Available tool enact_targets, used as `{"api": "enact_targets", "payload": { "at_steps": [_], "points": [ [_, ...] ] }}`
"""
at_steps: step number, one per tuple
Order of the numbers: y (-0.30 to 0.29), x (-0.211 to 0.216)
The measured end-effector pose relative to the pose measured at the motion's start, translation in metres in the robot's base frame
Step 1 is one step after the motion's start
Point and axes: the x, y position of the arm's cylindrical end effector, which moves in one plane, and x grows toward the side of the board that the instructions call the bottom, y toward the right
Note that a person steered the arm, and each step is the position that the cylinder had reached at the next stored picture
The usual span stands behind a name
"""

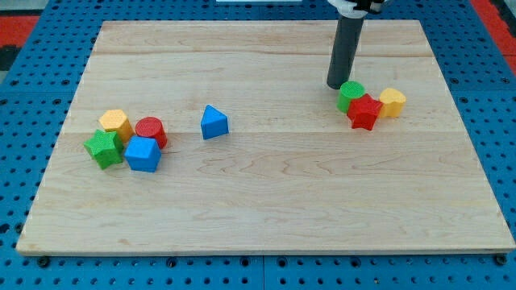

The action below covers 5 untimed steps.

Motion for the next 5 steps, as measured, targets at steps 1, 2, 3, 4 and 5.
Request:
{"api": "enact_targets", "payload": {
  "at_steps": [1,2,3,4,5],
  "points": [
    [-0.017,0.000],
    [0.008,-0.018],
    [0.076,-0.026],
    [0.123,0.032],
    [0.110,0.084]
  ]
}}
